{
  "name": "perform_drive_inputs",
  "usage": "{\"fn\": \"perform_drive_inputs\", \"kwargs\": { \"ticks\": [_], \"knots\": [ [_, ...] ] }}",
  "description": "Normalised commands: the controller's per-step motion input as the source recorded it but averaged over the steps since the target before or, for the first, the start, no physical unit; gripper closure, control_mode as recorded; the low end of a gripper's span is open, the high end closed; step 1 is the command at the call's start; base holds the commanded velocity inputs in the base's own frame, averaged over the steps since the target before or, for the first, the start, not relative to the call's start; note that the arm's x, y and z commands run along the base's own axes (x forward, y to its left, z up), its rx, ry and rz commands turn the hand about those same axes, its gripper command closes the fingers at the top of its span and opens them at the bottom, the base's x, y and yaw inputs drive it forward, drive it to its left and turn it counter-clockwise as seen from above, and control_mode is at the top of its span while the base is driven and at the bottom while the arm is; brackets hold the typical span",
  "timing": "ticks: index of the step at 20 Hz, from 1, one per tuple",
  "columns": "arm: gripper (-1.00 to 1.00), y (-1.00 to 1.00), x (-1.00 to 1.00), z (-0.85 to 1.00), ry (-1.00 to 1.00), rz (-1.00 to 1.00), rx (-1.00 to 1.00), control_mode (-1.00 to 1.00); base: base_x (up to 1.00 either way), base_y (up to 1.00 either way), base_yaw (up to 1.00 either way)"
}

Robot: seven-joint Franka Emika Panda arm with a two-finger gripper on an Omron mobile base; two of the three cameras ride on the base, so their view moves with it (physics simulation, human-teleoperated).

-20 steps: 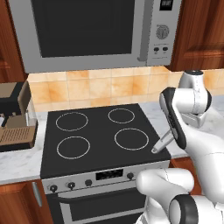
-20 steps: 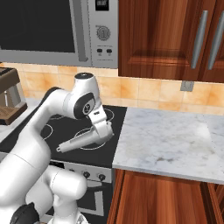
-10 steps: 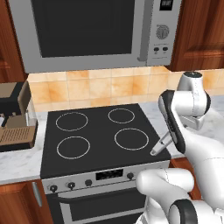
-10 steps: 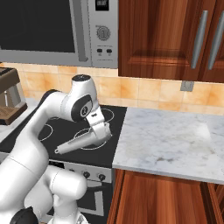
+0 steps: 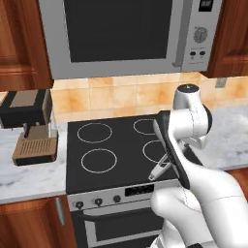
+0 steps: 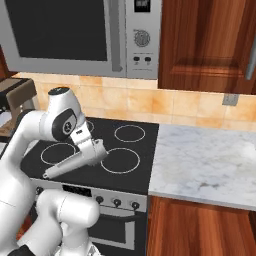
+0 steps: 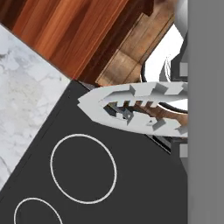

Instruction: Take the tongs from the drawer on the right and place them on the dining counter next to the tray containing the hot dog.

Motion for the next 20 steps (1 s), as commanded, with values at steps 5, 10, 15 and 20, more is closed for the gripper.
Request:
{"fn": "perform_drive_inputs", "kwargs": {
  "ticks": [5, 10, 15, 20],
  "knots": [
    [1.00, 0.00, 0.00, 0.00, 0.00, 0.00, 0.00, 1.00, -0.34, 1.00, 0.42],
    [1.00, 0.00, 0.00, 0.00, 0.00, 0.00, 0.00, 1.00, -0.14, 0.95, 0.70],
    [1.00, 0.00, 0.00, 0.00, 0.00, 0.00, 0.00, 1.00, -0.02, 0.64, 0.78],
    [1.00, 0.00, 0.00, 0.00, 0.00, 0.00, 0.00, 1.00, -0.27, -0.01, 0.79]
  ]
}}
